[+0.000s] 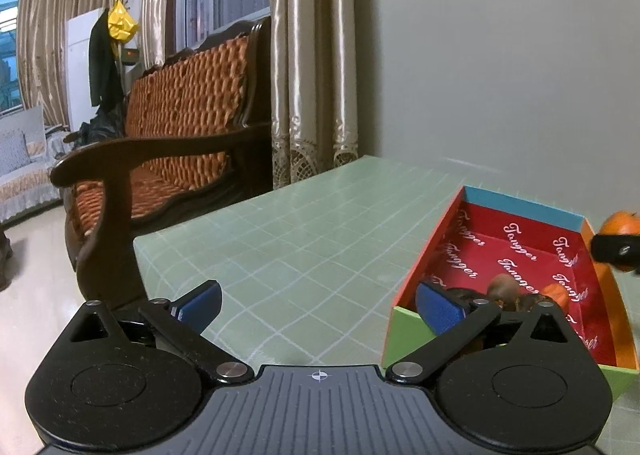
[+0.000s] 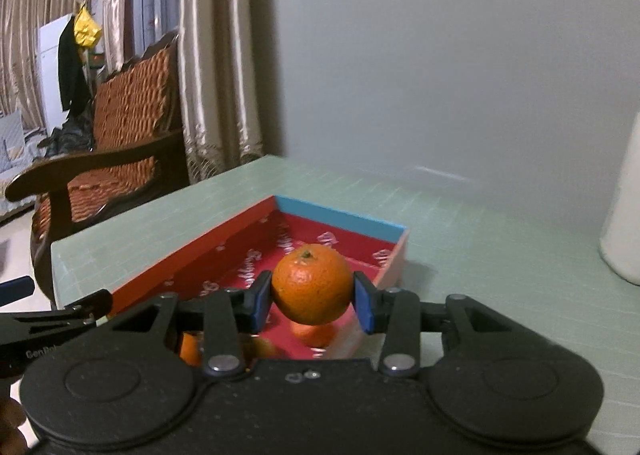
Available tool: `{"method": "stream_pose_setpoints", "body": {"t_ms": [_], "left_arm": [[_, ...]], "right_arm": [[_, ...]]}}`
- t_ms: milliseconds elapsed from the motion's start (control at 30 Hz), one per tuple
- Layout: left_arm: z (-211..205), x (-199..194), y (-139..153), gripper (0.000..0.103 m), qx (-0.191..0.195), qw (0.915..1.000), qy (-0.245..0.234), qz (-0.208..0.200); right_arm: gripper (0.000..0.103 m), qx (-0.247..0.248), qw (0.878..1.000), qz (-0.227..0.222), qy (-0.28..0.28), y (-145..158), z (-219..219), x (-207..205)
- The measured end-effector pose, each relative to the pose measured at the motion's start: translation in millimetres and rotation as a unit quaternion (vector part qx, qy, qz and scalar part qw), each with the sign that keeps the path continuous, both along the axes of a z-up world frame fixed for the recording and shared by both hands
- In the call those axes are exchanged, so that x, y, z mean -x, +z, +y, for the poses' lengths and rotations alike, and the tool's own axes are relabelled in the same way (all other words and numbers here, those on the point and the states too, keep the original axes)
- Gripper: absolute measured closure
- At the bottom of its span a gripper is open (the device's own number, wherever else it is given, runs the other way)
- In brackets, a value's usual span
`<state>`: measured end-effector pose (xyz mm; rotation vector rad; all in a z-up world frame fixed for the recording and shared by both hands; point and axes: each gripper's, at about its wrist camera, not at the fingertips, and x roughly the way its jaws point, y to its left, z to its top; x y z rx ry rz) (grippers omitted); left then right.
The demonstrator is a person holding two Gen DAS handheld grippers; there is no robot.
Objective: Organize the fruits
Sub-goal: 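Carry the mandarin in the right tool into the red box and release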
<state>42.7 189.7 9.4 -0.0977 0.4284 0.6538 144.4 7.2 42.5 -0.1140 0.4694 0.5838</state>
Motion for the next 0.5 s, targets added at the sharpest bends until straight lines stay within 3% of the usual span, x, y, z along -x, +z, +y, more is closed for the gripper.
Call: {"method": "stream_pose_setpoints", "body": {"t_ms": [500], "left_arm": [[17.3,7.6,0.2,0.000,0.029,0.9996,-0.001,-0.007]], "right_arm": [[0.061,0.061,0.998,0.027,-0.015,-15.2,45.2,-10.4]]}}
